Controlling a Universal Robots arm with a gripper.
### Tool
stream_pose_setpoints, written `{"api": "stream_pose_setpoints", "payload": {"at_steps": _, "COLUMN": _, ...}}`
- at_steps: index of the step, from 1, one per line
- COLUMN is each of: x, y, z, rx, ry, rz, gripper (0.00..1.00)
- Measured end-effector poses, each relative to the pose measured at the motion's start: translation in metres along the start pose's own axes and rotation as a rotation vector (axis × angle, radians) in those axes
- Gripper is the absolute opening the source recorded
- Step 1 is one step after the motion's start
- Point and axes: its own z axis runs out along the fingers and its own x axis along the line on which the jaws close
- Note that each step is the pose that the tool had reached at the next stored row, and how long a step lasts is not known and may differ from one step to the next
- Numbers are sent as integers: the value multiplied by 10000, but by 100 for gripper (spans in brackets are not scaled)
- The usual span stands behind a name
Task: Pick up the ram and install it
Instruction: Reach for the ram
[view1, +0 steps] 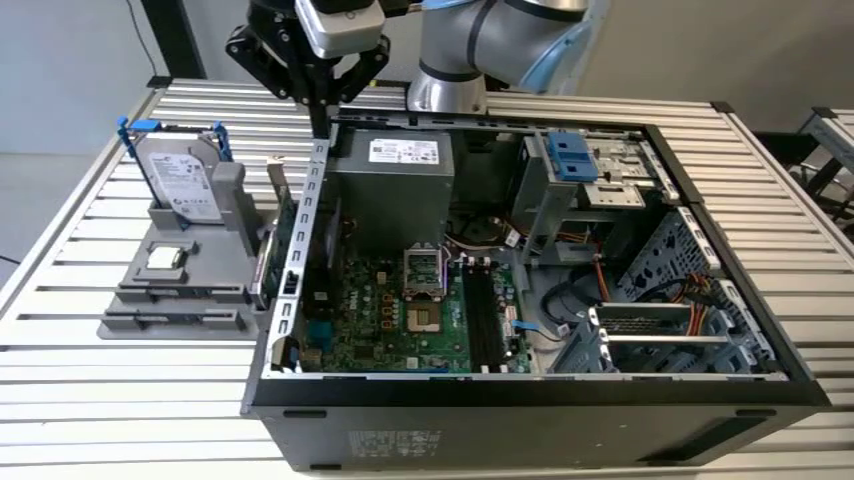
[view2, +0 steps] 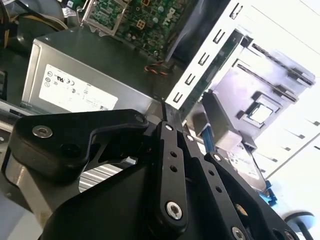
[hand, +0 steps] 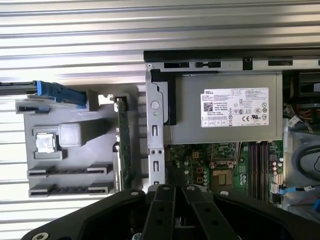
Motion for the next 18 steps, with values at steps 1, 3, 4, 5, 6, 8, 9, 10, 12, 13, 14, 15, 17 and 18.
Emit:
{"api": "stream_pose_setpoints", "payload": {"at_steps": 1, "x": 29, "y": -2, "z": -1, "rx": 0, "ry": 0, "rz": -8, "gripper": 0}}
{"api": "stream_pose_setpoints", "payload": {"at_steps": 3, "x": 96, "y": -5, "z": -2, "rx": -1, "ry": 1, "rz": -22, "gripper": 0}}
{"api": "stream_pose_setpoints", "payload": {"at_steps": 4, "x": 130, "y": -7, "z": -2, "rx": -1, "ry": 1, "rz": -28, "gripper": 0}}
{"api": "stream_pose_setpoints", "payload": {"at_steps": 5, "x": 162, "y": -9, "z": -3, "rx": 0, "ry": 2, "rz": -36, "gripper": 0}}
{"api": "stream_pose_setpoints", "payload": {"at_steps": 6, "x": 194, "y": -11, "z": -4, "rx": -1, "ry": 2, "rz": -43, "gripper": 0}}
{"api": "stream_pose_setpoints", "payload": {"at_steps": 8, "x": 262, "y": -15, "z": -5, "rx": -1, "ry": 3, "rz": -57, "gripper": 0}}
{"api": "stream_pose_setpoints", "payload": {"at_steps": 9, "x": 294, "y": -17, "z": -6, "rx": -1, "ry": 3, "rz": -68, "gripper": 0}}
{"api": "stream_pose_setpoints", "payload": {"at_steps": 10, "x": 327, "y": -18, "z": -7, "rx": -2, "ry": 3, "rz": -79, "gripper": 0}}
{"api": "stream_pose_setpoints", "payload": {"at_steps": 12, "x": 394, "y": -22, "z": -9, "rx": -1, "ry": 5, "rz": -98, "gripper": 0}}
{"api": "stream_pose_setpoints", "payload": {"at_steps": 13, "x": 429, "y": -24, "z": -9, "rx": -2, "ry": 5, "rz": -106, "gripper": 0}}
{"api": "stream_pose_setpoints", "payload": {"at_steps": 14, "x": 462, "y": -26, "z": -9, "rx": -2, "ry": 5, "rz": -113, "gripper": 0}}
{"api": "stream_pose_setpoints", "payload": {"at_steps": 15, "x": 497, "y": -28, "z": -10, "rx": -2, "ry": 6, "rz": -122, "gripper": 0}}
{"api": "stream_pose_setpoints", "payload": {"at_steps": 17, "x": 563, "y": -32, "z": -11, "rx": -3, "ry": 7, "rz": -137, "gripper": 0}}
{"api": "stream_pose_setpoints", "payload": {"at_steps": 18, "x": 595, "y": -34, "z": -11, "rx": -3, "ry": 7, "rz": -144, "gripper": 0}}
